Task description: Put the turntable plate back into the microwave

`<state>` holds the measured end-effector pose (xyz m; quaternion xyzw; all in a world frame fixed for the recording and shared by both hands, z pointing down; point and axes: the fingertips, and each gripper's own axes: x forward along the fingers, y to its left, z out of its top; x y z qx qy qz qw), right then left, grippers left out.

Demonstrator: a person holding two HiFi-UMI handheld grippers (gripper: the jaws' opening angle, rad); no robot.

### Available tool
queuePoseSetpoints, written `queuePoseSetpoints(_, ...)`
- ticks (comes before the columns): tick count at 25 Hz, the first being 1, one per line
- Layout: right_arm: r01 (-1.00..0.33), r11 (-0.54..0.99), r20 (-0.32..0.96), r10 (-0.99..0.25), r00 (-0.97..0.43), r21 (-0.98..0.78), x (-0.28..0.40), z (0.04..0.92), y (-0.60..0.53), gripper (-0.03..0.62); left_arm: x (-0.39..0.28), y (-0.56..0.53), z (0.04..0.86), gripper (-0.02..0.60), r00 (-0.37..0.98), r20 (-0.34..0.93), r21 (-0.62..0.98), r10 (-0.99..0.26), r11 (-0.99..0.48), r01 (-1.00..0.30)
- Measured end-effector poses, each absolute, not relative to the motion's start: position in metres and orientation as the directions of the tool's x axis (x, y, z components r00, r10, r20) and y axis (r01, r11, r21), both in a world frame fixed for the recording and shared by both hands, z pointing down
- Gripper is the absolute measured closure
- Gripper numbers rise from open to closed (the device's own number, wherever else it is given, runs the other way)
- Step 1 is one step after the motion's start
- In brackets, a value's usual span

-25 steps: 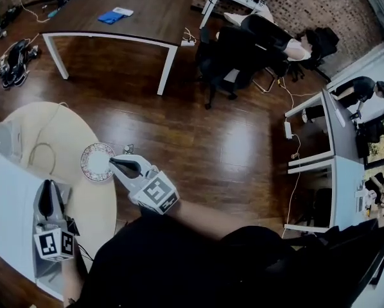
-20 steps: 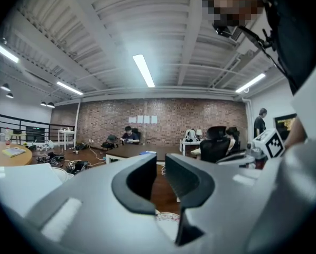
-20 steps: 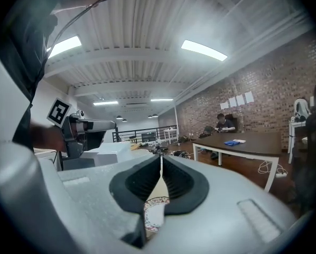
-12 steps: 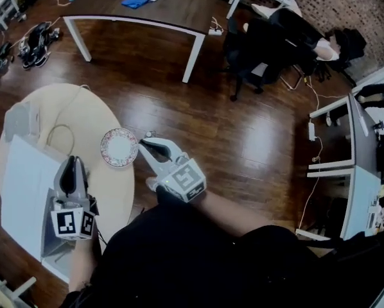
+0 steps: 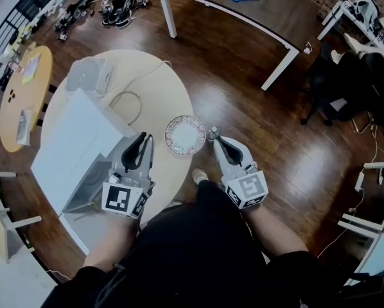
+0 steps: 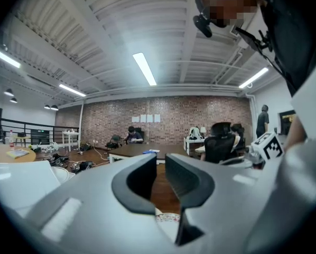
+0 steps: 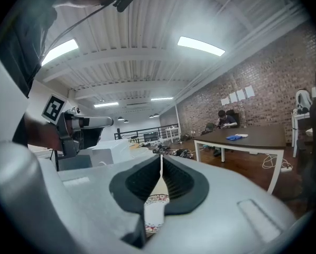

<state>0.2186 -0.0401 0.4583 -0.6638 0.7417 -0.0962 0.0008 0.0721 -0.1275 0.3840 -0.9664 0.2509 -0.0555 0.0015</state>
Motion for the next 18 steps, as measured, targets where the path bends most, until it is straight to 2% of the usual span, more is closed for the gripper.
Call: queuePoseSetpoints(18, -0.963, 0.175, 0.209, -0.953, -0.218, -0.206, 0.221, 0.504, -0.058, 0.559, 0.105, -0.125, 0.407, 0.520, 0.857, 0.179, 0.019, -0.483, -0.870, -0.494)
